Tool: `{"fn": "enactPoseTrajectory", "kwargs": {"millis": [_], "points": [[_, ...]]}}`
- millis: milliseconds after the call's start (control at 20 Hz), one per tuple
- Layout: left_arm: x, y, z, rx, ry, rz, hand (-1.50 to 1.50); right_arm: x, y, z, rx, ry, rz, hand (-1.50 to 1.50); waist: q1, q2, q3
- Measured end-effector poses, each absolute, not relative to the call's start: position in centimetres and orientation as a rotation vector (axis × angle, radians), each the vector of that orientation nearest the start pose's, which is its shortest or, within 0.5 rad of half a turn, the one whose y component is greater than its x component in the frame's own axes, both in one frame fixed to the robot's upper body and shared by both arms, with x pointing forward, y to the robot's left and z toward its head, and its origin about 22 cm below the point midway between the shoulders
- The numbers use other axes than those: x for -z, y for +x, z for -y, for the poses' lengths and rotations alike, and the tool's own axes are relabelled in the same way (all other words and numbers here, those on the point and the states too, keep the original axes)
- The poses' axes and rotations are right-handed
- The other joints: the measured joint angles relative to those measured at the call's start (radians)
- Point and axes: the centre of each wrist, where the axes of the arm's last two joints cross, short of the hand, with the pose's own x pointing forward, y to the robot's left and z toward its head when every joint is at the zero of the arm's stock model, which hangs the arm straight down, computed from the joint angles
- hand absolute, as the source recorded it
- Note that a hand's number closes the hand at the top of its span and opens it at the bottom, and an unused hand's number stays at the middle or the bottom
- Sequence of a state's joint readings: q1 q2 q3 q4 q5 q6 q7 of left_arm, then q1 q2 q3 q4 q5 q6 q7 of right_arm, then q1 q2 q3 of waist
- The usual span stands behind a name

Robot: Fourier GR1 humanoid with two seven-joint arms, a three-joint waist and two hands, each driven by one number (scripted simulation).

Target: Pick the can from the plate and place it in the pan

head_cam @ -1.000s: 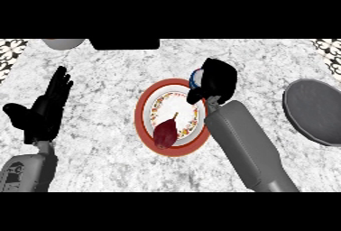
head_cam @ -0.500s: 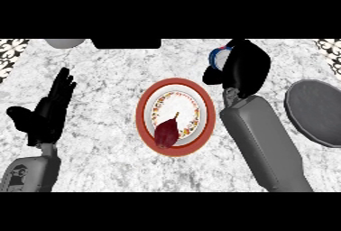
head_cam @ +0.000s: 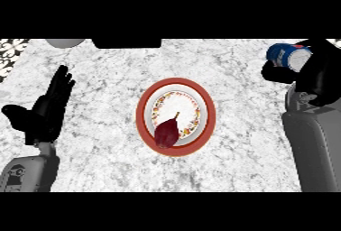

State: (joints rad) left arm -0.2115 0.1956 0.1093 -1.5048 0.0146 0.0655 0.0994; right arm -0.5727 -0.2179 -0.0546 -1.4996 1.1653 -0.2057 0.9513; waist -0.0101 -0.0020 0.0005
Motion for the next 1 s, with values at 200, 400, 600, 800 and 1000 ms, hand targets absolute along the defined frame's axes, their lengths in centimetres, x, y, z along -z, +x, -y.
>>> {"fn": "enactPoseTrajectory", "kwargs": {"millis": [200,400,600,800,1000], "points": [[-4.9,29.1,-27.8,0.041,0.207,1.616,0.00,-14.4,34.7,28.6,-0.033,-1.450,1.113,1.50,0.005,0.002,0.000],[-5.3,29.4,-26.9,0.046,0.205,1.619,0.00,-11.6,34.1,33.7,-0.059,-1.546,1.026,1.50,0.010,0.004,0.000],[-4.9,29.8,-26.9,0.050,0.202,1.622,0.00,-9.3,33.5,39.1,-0.061,-1.605,0.961,1.50,0.015,0.007,0.001],[-5.2,30.1,-26.7,0.059,0.195,1.630,0.00,-7.0,33.2,43.1,-0.029,-1.613,0.941,1.50,0.025,0.009,0.002],[-5.2,30.0,-26.6,0.056,0.188,1.631,0.00,-5.0,32.9,45.1,-0.001,-1.574,0.948,1.50,0.028,0.010,0.002]]}}
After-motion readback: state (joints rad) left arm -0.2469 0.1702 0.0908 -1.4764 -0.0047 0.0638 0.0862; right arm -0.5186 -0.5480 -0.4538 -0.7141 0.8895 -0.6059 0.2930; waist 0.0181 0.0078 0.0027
